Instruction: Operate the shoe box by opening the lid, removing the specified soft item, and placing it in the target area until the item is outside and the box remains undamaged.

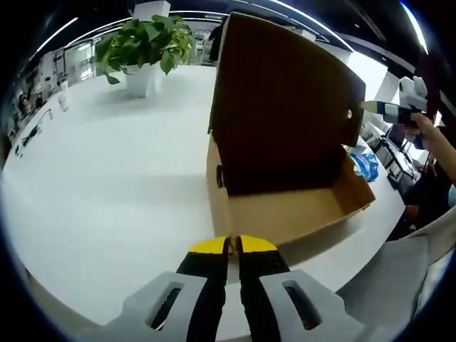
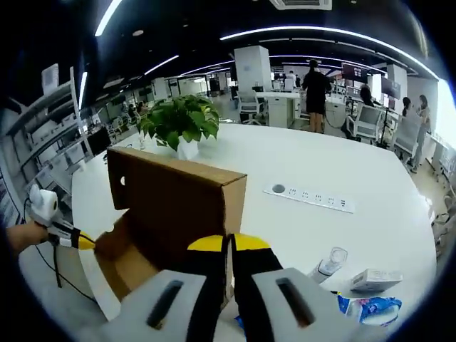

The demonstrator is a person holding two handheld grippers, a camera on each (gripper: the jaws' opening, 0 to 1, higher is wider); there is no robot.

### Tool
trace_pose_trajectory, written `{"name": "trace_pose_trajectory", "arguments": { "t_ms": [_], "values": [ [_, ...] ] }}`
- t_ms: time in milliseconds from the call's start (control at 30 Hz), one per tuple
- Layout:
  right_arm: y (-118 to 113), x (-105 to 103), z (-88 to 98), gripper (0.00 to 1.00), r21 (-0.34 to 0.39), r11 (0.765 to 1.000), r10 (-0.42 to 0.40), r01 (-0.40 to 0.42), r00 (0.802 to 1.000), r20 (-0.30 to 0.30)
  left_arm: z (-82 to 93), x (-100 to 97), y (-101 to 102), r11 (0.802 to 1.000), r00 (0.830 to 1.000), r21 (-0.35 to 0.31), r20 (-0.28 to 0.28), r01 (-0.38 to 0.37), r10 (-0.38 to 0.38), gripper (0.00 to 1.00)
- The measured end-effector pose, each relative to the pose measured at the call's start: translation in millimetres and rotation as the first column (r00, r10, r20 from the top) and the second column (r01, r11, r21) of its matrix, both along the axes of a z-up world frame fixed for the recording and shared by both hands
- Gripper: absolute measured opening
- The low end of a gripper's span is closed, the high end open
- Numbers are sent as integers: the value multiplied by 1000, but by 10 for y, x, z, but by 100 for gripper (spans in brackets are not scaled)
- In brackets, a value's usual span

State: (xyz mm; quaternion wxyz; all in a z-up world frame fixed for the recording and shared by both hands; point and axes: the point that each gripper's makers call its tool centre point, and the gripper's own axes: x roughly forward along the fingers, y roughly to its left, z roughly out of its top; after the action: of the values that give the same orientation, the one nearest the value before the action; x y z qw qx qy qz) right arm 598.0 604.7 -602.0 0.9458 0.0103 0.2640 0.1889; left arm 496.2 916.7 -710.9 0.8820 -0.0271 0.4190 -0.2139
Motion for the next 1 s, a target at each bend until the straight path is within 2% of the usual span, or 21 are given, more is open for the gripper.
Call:
{"name": "trace_pose_trajectory", "arguments": {
  "t_ms": [233,467,733,1000],
  "values": [
    [37,-175,2,1,-28,1000,13,-11,998,56,6,-4,-2,1000,1000,13,13,10,-10,2],
    [52,-300,-8,1,-9,1000,-1,1,997,78,10,-5,-4,1000,1000,20,26,17,-18,2],
    [79,-412,-37,2,-24,1000,-1,4,994,106,29,-4,-8,998,998,45,50,38,-40,3],
    [112,-557,-94,2,-74,997,27,-17,991,132,164,21,7,998,996,49,80,42,-46,3]
  ]
}}
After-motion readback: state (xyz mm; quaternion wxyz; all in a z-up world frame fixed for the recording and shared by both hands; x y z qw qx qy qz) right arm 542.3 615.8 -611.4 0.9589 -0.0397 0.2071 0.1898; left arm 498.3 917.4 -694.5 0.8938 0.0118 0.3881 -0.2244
